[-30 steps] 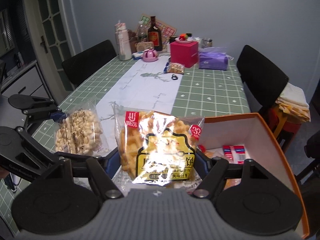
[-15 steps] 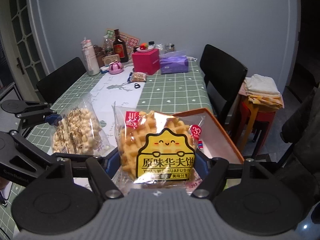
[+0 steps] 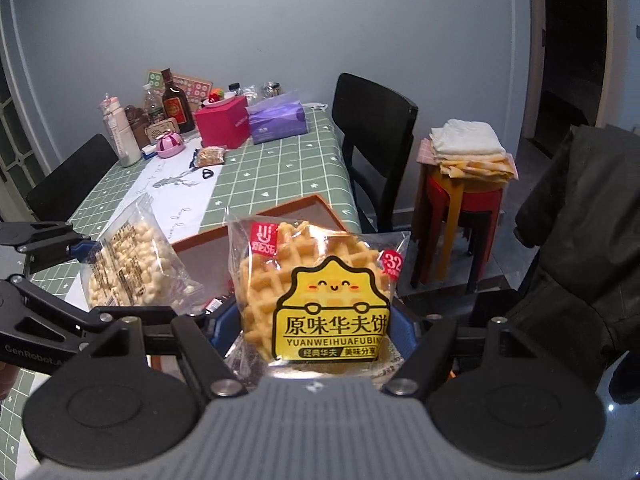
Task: Organize snacks
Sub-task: 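Carry the peanut bag in the left gripper and waffle packet in the right gripper to the box, then open the right gripper to drop the waffle packet while the left gripper releases the peanut bag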
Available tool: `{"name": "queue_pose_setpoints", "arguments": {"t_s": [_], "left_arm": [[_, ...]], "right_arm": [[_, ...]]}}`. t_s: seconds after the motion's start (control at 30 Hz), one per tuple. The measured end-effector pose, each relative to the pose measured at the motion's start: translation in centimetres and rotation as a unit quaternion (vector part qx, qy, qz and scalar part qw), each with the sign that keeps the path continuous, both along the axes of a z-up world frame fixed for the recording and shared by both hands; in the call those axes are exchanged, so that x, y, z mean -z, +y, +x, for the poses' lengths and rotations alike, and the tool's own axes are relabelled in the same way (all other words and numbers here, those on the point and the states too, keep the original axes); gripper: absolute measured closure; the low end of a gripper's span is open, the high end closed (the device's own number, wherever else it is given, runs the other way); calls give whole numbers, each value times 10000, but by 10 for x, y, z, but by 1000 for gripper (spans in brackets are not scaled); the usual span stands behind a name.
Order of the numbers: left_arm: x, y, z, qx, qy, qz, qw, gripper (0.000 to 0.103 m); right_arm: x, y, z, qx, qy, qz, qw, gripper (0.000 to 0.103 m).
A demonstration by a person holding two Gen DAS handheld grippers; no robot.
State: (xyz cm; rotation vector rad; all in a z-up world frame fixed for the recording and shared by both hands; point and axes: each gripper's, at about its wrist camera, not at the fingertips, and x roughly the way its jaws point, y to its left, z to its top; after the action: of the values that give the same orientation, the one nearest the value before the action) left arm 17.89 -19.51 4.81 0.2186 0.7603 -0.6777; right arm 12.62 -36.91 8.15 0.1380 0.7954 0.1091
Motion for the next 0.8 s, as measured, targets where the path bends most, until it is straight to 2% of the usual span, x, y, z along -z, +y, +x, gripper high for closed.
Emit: {"name": "queue_pose_setpoints", "arguments": {"t_s": [0.1,0.23,0.43,0.8], "left_arm": [[8,-10,4,36,77,31,10000,10],[24,-26,5,212,-6,504,9985,10],[50,-38,8,431,49,1188,9920,10],[74,-48,7,815,115,1879,9787,9]], "right_arm": [[6,-1,4,60,114,-77,9999,31],[23,1,12,37,364,-173,9992,31],[44,10,24,-106,615,-420,9972,31],[65,27,36,-444,868,-652,9931,31]]}}
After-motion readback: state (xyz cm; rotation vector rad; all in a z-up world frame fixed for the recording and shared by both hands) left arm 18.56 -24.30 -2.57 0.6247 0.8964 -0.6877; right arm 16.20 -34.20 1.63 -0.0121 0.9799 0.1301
